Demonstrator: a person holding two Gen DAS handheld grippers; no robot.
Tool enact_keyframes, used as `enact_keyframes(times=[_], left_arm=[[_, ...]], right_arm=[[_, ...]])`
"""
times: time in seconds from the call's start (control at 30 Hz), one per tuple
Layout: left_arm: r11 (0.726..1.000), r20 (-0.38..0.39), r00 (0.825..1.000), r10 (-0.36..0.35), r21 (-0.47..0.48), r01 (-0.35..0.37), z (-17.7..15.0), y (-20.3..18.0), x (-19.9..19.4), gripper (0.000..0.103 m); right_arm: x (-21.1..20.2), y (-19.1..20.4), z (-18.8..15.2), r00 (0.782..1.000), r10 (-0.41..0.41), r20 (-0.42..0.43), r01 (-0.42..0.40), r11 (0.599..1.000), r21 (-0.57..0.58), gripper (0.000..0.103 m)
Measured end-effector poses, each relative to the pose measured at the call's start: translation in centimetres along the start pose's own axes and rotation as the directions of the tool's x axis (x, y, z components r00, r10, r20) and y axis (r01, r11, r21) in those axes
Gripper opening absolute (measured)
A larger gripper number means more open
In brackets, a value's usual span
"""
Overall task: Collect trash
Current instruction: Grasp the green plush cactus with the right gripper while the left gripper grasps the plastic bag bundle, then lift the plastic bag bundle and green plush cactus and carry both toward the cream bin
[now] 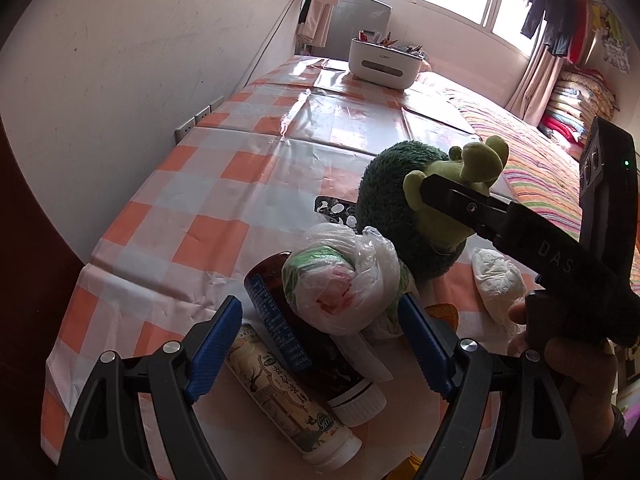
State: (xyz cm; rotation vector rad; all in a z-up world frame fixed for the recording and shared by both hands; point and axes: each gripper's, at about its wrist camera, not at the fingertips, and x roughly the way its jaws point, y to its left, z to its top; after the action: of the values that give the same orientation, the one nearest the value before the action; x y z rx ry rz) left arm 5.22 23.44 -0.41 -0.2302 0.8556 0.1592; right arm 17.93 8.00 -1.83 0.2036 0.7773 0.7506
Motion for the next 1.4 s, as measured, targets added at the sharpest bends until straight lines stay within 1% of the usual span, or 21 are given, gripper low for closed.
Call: enact_keyframes(times=[0.03, 0.07, 0.13, 0.23, 0.4, 0.57, 0.63, 0.7, 0.77, 0.83, 1.0, 1.1, 1.2, 1.4], left_arm=[[1.000, -0.001, 1.000, -0.002, -0.003, 0.002, 0.0, 0.0, 0.0, 0.078], [1.000, 0.000, 1.000, -0.004, -0.006, 0.004, 0.1, 0.0, 0.1, 0.078], [1.000, 0.003, 1.000, -0.009, -0.009, 0.009, 0.3, 0.0, 0.2, 0.078], [1.000, 0.022, 1.000, -0.002, -0.004, 0.002, 0.3, -0.4, 0.2, 0.078], [0.999, 0.063, 0.998, 0.028, 0.025, -0.029, 0.4, -1.0, 0.3, 0.078], [0.999, 0.047, 0.999, 0.028, 0.027, -0.030, 0.4, -1.0, 1.1, 0.078], [0.999, 0.050, 0.998, 0.024, 0.037, -0.026, 0.4, -1.2, 1.1, 0.073], [0.999, 0.053, 0.998, 0.023, 0.048, -0.026, 0.3, -1.4, 1.0, 0.065], [0.998, 0.058, 0.998, 0.023, 0.057, -0.026, 0.2, -1.6, 0.9, 0.059], [0.997, 0.063, 0.998, 0.028, 0.065, -0.032, 0.2, -1.8, 0.9, 0.058], [0.998, 0.077, 0.997, 0.023, 0.062, -0.028, 0.2, -1.7, 0.7, 0.050], [0.999, 0.086, 0.996, 0.007, 0.044, -0.011, 0.3, -1.4, 0.4, 0.044], [1.000, 0.103, 0.995, -0.014, 0.021, 0.012, 0.4, -1.1, -0.2, 0.042], [0.999, 0.141, 0.989, -0.049, 0.011, 0.047, 0.3, -1.3, -1.3, 0.040]], right_arm=[[0.1, 0.1, -0.1, 1.000, 0.005, -0.002, -0.005, 1.000, -0.008, 0.081], [0.0, 0.2, -0.2, 1.000, 0.019, 0.003, -0.018, 1.000, -0.014, 0.076], [-0.3, 0.6, -0.3, 1.000, 0.004, 0.004, -0.004, 0.999, -0.037, 0.070], [-0.8, 1.1, -0.6, 1.000, -0.011, 0.013, 0.011, 0.998, -0.060, 0.066], [-2.1, 0.7, -0.9, 0.999, -0.020, 0.035, 0.022, 0.999, -0.044, 0.066], [-4.4, 0.6, -1.4, 0.998, -0.008, 0.061, 0.009, 1.000, -0.018, 0.066], [-5.1, 0.6, -1.6, 0.998, -0.009, 0.067, 0.010, 1.000, -0.016, 0.066], [-5.7, 0.6, -1.8, 0.997, -0.006, 0.071, 0.007, 1.000, -0.014, 0.066], [-6.3, 0.5, -1.9, 0.996, -0.003, 0.084, 0.004, 1.000, -0.008, 0.066], [-6.7, 0.5, -1.8, 0.995, -0.010, 0.095, 0.011, 1.000, -0.010, 0.066], [-8.1, 1.0, -2.1, 0.992, -0.010, 0.126, 0.013, 1.000, -0.023, 0.066], [-8.7, 1.1, -2.0, 0.990, -0.012, 0.142, 0.016, 1.000, -0.024, 0.066], [-9.5, 1.0, -2.1, 0.987, -0.015, 0.158, 0.019, 0.999, -0.027, 0.066], [-11.0, 0.9, -2.4, 0.981, -0.036, 0.192, 0.042, 0.999, -0.025, 0.066]])
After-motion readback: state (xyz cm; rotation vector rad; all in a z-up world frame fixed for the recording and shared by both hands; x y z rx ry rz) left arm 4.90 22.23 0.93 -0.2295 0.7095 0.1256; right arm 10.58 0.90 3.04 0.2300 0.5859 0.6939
